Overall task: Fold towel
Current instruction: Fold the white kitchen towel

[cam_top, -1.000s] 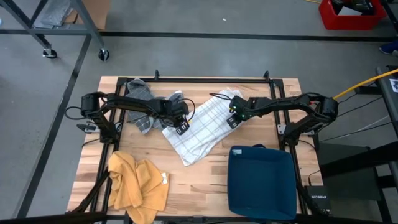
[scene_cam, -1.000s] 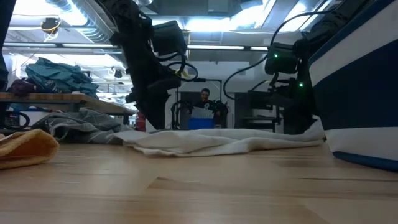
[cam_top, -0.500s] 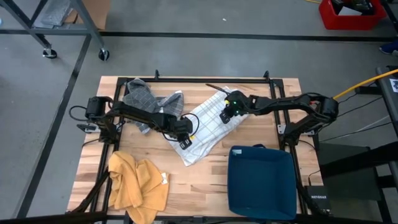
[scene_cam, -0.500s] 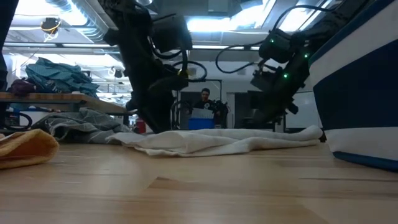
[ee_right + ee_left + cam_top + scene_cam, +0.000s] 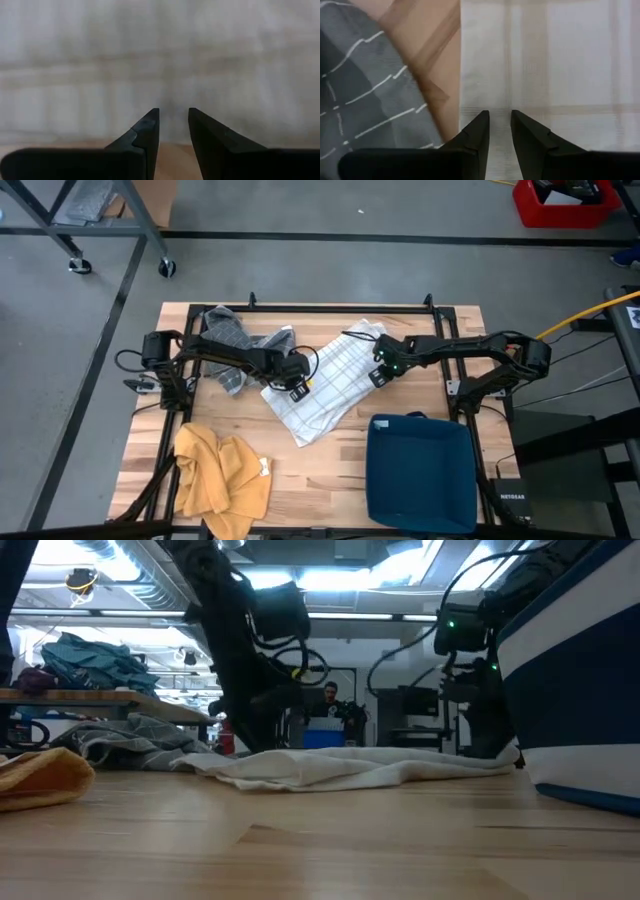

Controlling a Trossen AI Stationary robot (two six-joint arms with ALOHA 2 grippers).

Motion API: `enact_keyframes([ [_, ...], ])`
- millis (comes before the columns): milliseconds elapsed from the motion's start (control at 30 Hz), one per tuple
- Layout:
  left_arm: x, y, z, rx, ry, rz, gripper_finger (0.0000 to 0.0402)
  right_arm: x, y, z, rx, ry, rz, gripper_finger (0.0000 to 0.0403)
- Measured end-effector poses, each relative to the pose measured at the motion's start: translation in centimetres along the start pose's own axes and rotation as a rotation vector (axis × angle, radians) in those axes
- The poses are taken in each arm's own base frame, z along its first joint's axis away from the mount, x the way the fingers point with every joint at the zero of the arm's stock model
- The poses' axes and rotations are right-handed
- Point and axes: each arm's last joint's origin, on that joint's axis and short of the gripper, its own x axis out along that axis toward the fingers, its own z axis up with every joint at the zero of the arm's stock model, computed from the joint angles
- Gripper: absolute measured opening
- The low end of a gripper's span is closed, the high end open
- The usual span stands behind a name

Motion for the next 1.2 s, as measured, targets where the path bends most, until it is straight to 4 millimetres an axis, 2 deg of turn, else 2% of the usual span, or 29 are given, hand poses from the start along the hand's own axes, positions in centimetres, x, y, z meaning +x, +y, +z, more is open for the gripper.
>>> enact_keyframes([
  [233, 1.4, -0.6, -0.5, 0.018, 0.055, -0.036, 0.0072, 0.9, -0.3, 0.2, -0.015, -0.050, -0.138, 0.0110],
  [433, 0.8, -2.4, -1.5, 0.050, 0.074, -0.088, 0.0072, 2.9, 0.3, 1.2, -0.054, -0.098, -0.152, 0.0110],
  [600, 0.1, -4.4, -2.8, 0.054, 0.115, -0.170, 0.0072, 3.9, 0.9, 2.1, -0.058, -0.178, -0.096, 0.0110],
  [833, -1.1, -7.4, -4.7, 0.027, 0.129, -0.258, 0.0072, 3.9, 1.7, 3.2, -0.155, -0.294, -0.017, 0.0110],
  [967, -1.5, -8.9, -5.0, 0.008, 0.086, -0.330, 0.0072, 3.8, 2.1, 3.6, -0.207, -0.324, 0.046, 0.0110],
  [1067, -1.7, -9.2, -4.8, -0.015, 0.061, -0.358, 0.0072, 3.7, 2.4, 3.7, -0.218, -0.329, 0.108, 0.0110],
  [1200, -2.5, -8.4, -3.8, -0.051, 0.028, -0.374, 0.0072, 2.9, 2.8, 4.0, -0.214, -0.329, 0.212, 0.0110],
])
